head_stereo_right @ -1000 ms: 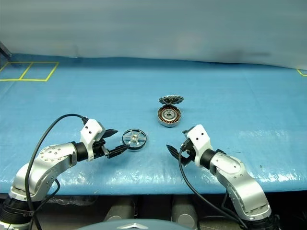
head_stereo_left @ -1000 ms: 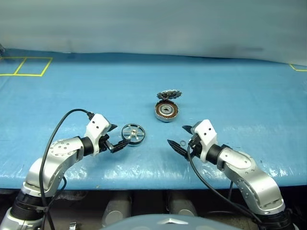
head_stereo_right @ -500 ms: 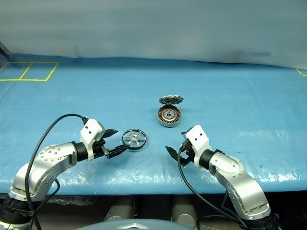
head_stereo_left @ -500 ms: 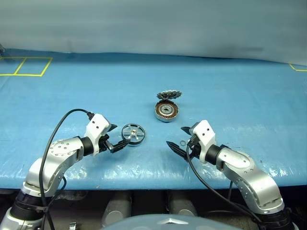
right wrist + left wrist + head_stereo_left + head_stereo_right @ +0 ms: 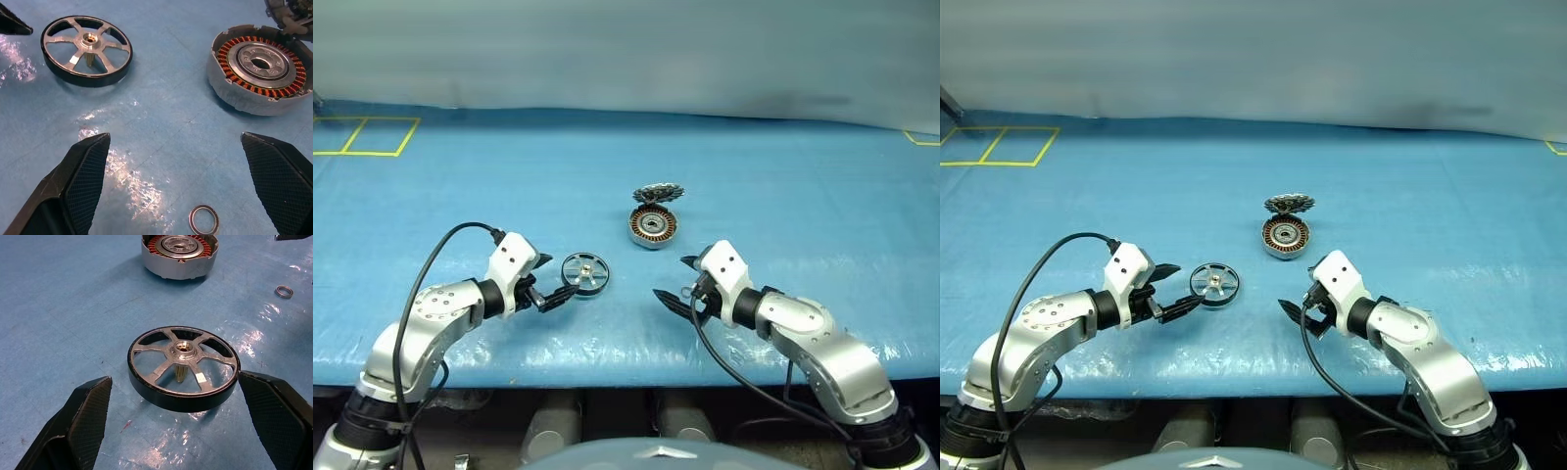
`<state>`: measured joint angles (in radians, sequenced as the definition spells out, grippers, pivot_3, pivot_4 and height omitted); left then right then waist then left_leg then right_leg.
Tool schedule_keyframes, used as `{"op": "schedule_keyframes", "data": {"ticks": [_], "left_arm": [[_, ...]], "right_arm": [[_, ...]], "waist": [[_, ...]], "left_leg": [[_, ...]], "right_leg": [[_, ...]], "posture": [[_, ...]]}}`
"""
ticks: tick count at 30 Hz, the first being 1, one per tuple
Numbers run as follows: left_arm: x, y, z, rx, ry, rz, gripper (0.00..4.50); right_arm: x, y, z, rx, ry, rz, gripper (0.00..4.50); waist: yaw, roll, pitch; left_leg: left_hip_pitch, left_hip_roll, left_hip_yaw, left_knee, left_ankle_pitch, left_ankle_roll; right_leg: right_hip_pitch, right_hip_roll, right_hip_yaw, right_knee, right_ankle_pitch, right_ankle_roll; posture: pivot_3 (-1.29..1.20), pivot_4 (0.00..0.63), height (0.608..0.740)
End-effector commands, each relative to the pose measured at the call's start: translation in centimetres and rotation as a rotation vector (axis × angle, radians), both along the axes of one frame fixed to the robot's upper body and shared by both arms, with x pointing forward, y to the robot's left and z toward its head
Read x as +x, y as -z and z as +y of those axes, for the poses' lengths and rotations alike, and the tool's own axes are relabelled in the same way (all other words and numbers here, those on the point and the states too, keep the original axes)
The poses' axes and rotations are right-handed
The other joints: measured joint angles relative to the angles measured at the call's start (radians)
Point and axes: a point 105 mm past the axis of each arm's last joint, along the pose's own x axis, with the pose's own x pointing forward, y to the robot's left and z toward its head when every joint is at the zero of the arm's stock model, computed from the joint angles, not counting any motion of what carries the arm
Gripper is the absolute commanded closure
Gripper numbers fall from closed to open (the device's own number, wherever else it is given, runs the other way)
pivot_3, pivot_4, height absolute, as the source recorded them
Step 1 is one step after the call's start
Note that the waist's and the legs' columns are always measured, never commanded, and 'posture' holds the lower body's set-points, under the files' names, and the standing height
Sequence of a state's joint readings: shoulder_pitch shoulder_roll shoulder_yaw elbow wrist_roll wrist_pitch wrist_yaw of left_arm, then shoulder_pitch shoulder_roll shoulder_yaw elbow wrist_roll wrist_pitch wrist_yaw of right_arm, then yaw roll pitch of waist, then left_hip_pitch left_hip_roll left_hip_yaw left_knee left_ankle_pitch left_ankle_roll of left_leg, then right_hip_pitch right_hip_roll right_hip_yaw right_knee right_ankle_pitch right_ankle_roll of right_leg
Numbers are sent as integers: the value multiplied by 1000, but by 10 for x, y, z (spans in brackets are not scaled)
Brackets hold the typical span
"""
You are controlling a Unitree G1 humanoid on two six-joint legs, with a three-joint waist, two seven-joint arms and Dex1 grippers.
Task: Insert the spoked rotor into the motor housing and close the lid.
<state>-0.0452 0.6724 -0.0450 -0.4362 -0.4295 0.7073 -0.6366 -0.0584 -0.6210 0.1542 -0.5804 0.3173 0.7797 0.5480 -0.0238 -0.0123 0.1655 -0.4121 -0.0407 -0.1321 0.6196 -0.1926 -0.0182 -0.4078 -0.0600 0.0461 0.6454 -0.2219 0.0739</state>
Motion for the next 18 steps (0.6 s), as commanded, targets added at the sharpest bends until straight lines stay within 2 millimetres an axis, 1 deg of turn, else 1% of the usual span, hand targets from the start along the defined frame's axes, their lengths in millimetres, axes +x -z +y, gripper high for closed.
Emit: {"op": "schedule_keyframes", "data": {"ticks": [1,2,4,8,12,15,18], "left_arm": [[3,-12,-3,3,19,-63,25],[3,-12,-3,2,20,-64,25],[4,-12,-5,2,24,-64,25],[5,-12,-7,-2,31,-69,25],[5,-11,-13,-11,50,-71,25],[6,-11,-17,-18,59,-73,25],[4,-10,-19,-20,66,-72,25]], "right_arm": [[5,-5,4,-81,-79,0,0],[7,-6,4,-94,-90,3,0],[12,-8,7,-194,-161,8,0],[25,-13,12,-328,-263,18,0],[49,-20,13,-478,-308,-23,0],[66,-26,17,-517,-317,-46,0],[88,-32,19,-581,-303,-93,0]], "waist": [[0,0,0],[0,0,0],[-3,1,0],[-4,0,0],[-4,0,1],[-4,0,1],[-9,0,1]], "left_leg": [[0,0,0,0,0,0],[0,0,0,0,0,0],[0,0,0,0,0,0],[0,0,1,0,0,0],[-1,0,1,0,0,0],[-1,-1,1,0,0,0],[0,0,1,0,0,0]], "right_leg": [[0,0,0,0,0,0],[0,0,0,0,0,0],[0,0,0,0,0,0],[0,0,0,0,0,0],[-1,0,0,-1,1,1],[-1,0,0,-1,1,2],[-1,0,0,0,2,2]], "posture": [[0,150,740],[0,150,740],[0,150,740],[0,150,740],[0,150,740],[0,150,740],[0,150,740]]}}
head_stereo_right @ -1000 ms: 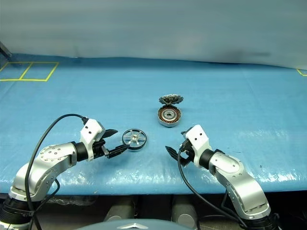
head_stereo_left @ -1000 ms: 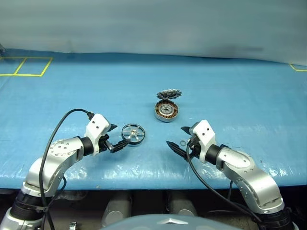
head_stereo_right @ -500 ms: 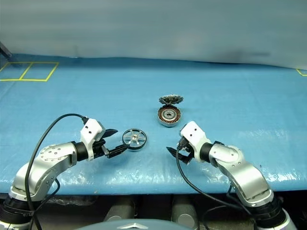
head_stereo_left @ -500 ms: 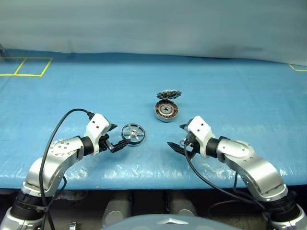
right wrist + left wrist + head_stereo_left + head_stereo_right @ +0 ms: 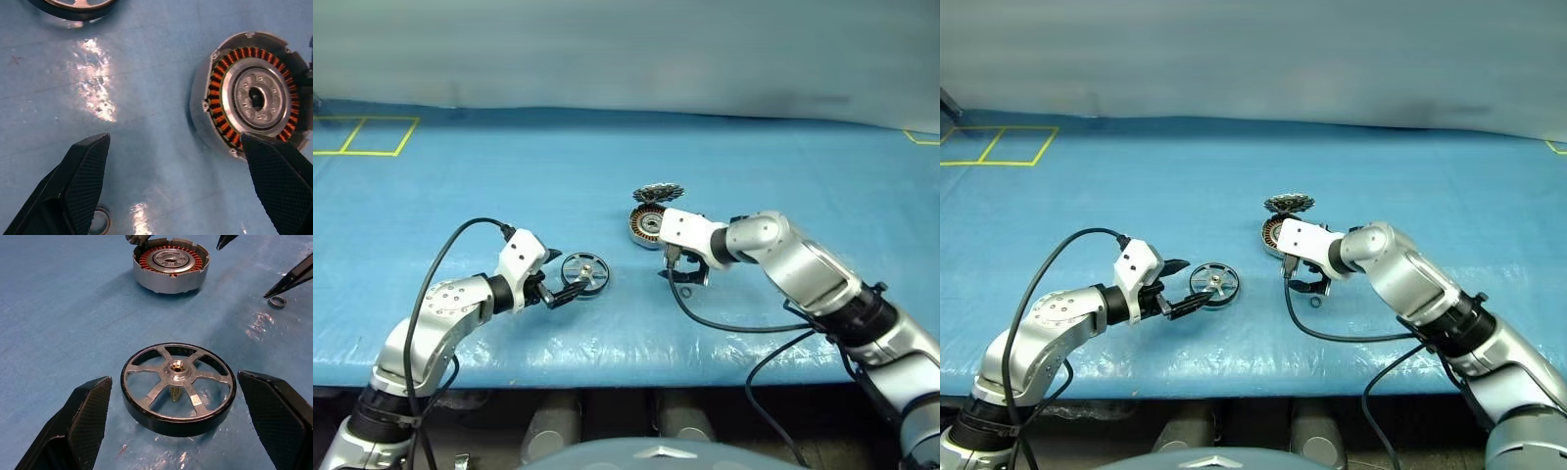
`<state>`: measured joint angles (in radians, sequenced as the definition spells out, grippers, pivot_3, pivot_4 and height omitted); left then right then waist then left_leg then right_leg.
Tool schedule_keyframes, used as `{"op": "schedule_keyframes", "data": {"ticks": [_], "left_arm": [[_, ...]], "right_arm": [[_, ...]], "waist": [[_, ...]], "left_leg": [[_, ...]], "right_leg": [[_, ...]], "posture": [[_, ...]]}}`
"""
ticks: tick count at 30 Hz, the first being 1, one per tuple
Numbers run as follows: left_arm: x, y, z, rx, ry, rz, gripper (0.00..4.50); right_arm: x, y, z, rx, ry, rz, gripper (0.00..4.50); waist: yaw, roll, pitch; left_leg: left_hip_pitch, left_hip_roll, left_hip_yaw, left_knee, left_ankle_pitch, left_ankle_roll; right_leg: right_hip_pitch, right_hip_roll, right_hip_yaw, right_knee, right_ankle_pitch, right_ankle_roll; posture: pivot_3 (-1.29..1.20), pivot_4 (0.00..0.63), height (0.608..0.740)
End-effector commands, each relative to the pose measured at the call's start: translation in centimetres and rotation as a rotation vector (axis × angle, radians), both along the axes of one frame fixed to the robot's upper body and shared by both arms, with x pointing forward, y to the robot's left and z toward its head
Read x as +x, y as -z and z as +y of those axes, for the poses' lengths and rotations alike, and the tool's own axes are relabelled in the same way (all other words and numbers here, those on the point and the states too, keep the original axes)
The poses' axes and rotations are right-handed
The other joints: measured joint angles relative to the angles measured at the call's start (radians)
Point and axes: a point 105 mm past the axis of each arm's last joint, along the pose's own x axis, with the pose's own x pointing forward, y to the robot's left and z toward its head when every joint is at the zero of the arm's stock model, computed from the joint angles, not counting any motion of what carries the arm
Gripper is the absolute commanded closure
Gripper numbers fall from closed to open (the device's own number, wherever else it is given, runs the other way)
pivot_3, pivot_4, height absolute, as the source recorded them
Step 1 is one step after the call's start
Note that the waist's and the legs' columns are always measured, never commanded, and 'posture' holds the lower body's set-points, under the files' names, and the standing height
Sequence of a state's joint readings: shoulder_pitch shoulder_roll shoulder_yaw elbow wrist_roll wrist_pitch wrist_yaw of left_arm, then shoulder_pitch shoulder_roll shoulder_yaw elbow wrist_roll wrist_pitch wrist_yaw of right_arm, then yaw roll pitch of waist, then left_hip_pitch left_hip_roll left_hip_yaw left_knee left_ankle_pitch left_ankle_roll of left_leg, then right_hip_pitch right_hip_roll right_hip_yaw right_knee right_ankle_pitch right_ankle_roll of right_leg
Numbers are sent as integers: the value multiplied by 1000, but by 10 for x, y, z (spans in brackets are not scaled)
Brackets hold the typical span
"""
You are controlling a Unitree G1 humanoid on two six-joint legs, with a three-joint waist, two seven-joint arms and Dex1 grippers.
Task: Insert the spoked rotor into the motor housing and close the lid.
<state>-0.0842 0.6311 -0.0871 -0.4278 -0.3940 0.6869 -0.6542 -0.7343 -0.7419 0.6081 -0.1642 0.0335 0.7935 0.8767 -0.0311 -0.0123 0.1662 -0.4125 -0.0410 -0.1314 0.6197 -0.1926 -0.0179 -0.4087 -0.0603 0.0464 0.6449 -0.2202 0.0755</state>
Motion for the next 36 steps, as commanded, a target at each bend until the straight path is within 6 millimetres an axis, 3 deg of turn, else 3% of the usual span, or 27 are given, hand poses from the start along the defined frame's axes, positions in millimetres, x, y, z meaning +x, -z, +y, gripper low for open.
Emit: {"op": "schedule_keyframes", "data": {"ticks": [1,7,16,33,36], "left_arm": [[1,-8,-4,-5,17,-42,25],[0,-7,-4,-5,16,-42,25],[-1,-7,-5,-9,13,-44,25],[0,-7,-8,-15,15,-53,25],[0,-8,-9,-17,20,-54,0]], "right_arm": [[21,-11,4,-45,-13,-78,0],[40,-15,12,-47,-14,-91,0],[42,-8,28,-34,-62,-57,0],[38,14,14,-57,-36,33,0],[37,15,17,-50,-38,38,630]], "waist": [[-4,0,0],[-6,0,0],[-7,1,1],[-8,1,1],[-7,1,1]], "left_leg": [[0,0,0,0,0,0],[0,0,0,-1,0,0],[0,0,0,-1,0,0],[0,0,0,0,0,0],[0,0,0,0,0,0]], "right_leg": [[0,0,0,0,0,0],[-1,0,0,0,6,0],[-1,0,0,0,6,0],[-1,1,0,1,7,0],[0,1,0,1,7,0]], "posture": [[0,150,740],[0,150,740],[0,150,740],[0,150,740],[0,150,740]]}}
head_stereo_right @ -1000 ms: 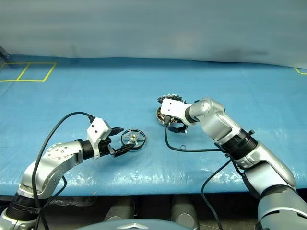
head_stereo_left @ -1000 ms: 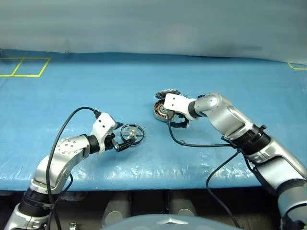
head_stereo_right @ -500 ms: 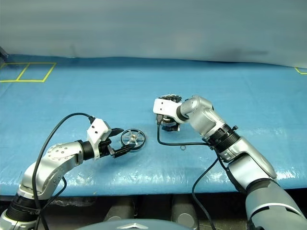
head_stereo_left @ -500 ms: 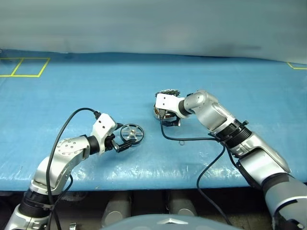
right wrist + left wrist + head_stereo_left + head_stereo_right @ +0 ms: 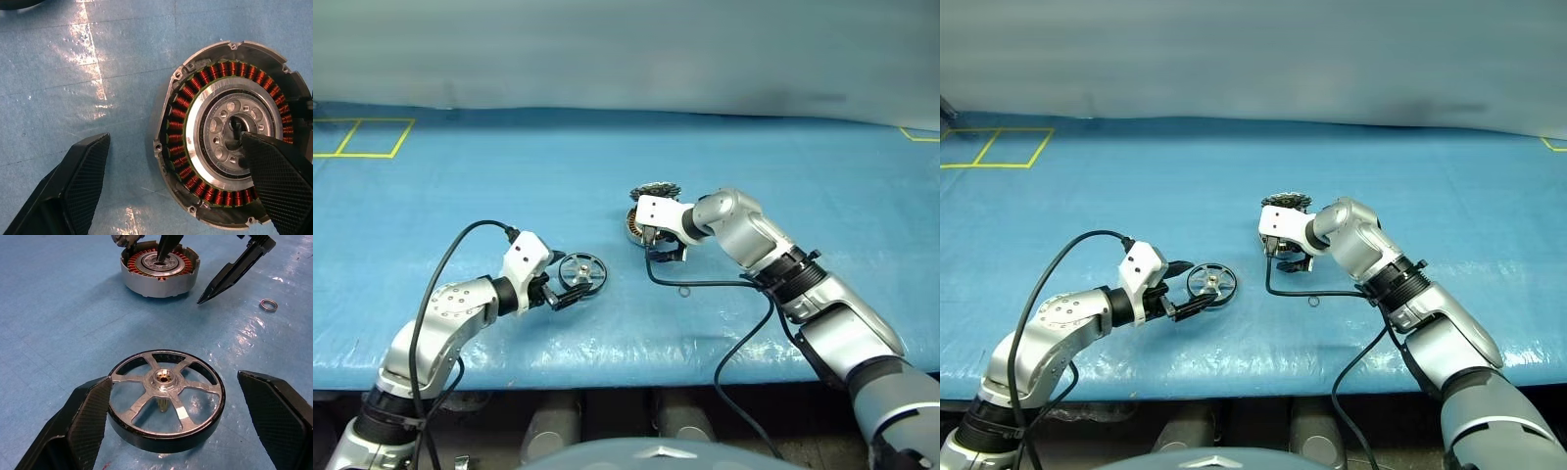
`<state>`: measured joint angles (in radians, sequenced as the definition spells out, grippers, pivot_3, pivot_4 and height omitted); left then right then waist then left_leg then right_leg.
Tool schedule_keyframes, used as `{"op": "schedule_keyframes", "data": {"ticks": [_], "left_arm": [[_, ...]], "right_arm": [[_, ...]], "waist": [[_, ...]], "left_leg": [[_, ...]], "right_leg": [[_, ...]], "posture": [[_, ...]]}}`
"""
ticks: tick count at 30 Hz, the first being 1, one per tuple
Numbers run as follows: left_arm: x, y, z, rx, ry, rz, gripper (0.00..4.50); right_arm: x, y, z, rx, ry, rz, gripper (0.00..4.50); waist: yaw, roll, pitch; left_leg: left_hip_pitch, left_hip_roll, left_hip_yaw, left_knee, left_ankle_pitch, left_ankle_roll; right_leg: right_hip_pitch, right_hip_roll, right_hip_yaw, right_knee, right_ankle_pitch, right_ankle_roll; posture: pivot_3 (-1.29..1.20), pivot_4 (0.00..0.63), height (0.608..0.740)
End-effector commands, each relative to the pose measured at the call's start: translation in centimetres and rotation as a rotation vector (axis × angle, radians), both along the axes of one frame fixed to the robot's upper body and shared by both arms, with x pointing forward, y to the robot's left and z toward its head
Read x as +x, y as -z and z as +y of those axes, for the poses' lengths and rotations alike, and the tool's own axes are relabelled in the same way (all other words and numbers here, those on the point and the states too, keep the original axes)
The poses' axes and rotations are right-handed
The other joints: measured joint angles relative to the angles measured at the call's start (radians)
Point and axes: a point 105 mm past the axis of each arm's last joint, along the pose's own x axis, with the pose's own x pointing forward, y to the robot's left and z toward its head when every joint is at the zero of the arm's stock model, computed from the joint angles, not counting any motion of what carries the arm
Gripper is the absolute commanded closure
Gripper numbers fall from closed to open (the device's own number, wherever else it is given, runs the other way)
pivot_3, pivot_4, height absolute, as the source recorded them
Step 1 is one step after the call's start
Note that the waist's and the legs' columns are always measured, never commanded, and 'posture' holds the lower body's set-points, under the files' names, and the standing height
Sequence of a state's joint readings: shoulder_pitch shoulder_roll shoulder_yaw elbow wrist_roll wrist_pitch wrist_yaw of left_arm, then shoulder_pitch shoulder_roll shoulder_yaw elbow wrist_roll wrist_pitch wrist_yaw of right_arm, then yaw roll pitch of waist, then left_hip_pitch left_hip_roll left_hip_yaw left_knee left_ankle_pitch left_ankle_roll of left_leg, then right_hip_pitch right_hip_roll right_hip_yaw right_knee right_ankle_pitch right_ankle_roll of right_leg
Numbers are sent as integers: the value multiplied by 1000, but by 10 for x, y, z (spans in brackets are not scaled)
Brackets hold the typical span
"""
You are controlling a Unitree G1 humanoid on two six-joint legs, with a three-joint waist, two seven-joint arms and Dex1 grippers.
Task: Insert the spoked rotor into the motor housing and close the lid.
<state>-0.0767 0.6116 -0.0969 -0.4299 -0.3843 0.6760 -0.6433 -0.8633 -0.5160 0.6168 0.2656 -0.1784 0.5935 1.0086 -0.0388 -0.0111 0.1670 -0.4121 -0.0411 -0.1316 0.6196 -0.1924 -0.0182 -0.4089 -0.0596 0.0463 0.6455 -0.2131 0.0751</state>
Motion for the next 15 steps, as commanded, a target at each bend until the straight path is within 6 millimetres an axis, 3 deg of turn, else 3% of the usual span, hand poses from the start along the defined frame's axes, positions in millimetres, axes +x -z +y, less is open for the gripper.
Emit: {"op": "schedule_keyframes", "data": {"ticks": [1,6,7,15], "left_arm": [[1,-10,-5,-6,23,-50,0],[1,-10,-7,-5,29,-53,0],[1,-10,-7,-5,29,-53,0],[0,-9,-8,-14,28,-50,0]], "right_arm": [[0,-3,1,15,-1,-6,945],[-1,-2,2,18,-9,2,2562],[-2,-2,2,18,-9,2,2688],[-7,-2,8,36,-23,16,2693]], "waist": [[0,0,0],[0,0,0],[0,0,0],[0,0,0]], "left_leg": [[0,0,0,0,0,0],[0,0,0,0,0,0],[0,0,0,0,0,0],[0,0,0,0,0,0]], "right_leg": [[0,0,0,0,0,0],[0,0,0,0,0,0],[0,0,0,0,0,0],[0,0,0,0,0,0]], "posture": [[0,150,740],[0,150,740],[0,150,740],[0,150,740]]}}
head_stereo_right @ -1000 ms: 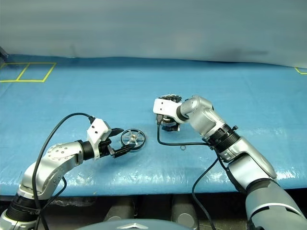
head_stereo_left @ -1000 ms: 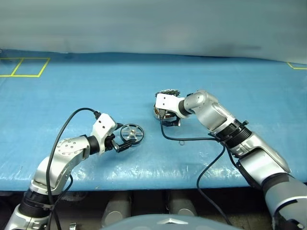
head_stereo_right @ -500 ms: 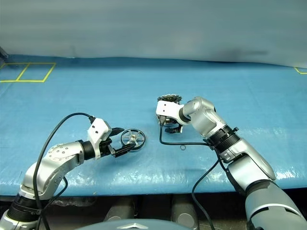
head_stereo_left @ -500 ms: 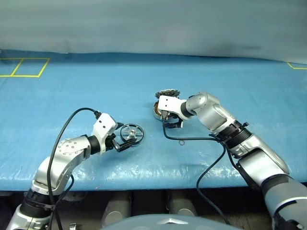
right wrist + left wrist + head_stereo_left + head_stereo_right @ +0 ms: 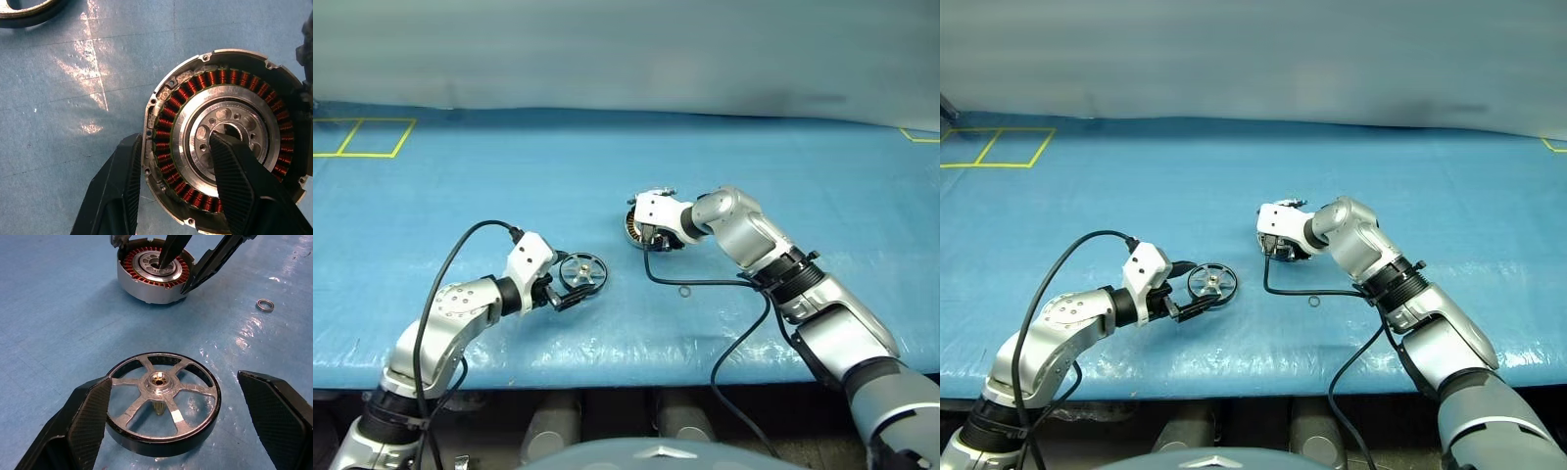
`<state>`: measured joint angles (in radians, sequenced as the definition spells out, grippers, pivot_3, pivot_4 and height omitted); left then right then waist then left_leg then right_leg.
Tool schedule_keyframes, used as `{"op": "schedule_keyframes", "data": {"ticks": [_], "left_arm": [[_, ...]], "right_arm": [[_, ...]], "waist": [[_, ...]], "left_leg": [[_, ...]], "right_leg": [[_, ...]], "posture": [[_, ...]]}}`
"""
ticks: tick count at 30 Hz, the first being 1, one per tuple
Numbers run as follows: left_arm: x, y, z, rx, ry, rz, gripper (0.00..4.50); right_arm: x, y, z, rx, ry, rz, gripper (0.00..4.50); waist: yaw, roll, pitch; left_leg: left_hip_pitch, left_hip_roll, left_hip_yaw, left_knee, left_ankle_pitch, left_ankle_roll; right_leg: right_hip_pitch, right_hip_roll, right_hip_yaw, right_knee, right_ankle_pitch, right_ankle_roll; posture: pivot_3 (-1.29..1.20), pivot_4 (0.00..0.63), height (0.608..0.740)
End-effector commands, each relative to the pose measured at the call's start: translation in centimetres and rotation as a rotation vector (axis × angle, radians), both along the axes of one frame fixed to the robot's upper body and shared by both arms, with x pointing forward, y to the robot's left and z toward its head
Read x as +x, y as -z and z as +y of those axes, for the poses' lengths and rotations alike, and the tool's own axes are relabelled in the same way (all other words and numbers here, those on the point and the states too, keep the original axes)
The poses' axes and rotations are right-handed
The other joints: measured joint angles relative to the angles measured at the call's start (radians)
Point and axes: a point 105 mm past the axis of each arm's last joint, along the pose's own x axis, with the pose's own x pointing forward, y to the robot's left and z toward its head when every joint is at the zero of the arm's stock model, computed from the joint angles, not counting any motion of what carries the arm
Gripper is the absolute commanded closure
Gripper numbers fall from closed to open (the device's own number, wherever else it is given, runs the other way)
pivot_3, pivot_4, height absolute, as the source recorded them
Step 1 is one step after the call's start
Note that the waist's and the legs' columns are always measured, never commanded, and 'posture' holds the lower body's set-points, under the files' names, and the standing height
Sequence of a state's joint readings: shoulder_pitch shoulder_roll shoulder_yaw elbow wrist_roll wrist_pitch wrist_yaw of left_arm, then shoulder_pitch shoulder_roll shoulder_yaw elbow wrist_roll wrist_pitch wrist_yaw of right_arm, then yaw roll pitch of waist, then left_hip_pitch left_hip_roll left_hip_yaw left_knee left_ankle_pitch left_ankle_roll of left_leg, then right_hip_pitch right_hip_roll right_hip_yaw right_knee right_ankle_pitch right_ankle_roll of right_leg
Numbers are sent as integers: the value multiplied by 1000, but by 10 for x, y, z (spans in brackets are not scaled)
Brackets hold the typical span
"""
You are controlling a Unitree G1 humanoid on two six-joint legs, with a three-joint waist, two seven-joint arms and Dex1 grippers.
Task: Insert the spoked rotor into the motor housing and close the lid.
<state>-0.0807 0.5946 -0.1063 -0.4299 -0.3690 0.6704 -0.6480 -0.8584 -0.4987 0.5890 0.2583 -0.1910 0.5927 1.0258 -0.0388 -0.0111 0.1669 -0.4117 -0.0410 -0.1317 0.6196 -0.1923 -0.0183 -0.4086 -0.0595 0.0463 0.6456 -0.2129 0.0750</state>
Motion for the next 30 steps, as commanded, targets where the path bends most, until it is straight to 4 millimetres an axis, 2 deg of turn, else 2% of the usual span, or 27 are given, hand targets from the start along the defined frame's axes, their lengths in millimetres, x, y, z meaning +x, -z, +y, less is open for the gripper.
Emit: {"op": "schedule_keyframes", "data": {"ticks": [1,11,18,30], "left_arm": [[0,-9,-4,-11,16,-42,0],[-3,-6,-1,-9,11,-22,0],[-4,-5,0,-8,16,-11,0],[-4,-4,0,-7,17,-3,0]], "right_arm": [[-10,2,5,21,-16,23,2693],[-50,15,5,26,-43,71,2693],[-77,21,15,85,-45,93,2693],[-107,27,29,139,-57,133,2693]], "waist": [[1,0,0],[2,0,0],[2,-1,-1],[1,-1,-1]], "left_leg": [[0,0,0,0,0,0],[0,0,0,-1,0,0],[0,0,0,0,0,0],[0,1,-1,0,0,0]], "right_leg": [[0,0,0,0,0,0],[0,0,0,0,0,-1],[0,0,0,0,-2,3],[1,0,0,0,-3,4]], "posture": [[0,150,740],[0,150,740],[0,150,740],[0,150,740]]}}
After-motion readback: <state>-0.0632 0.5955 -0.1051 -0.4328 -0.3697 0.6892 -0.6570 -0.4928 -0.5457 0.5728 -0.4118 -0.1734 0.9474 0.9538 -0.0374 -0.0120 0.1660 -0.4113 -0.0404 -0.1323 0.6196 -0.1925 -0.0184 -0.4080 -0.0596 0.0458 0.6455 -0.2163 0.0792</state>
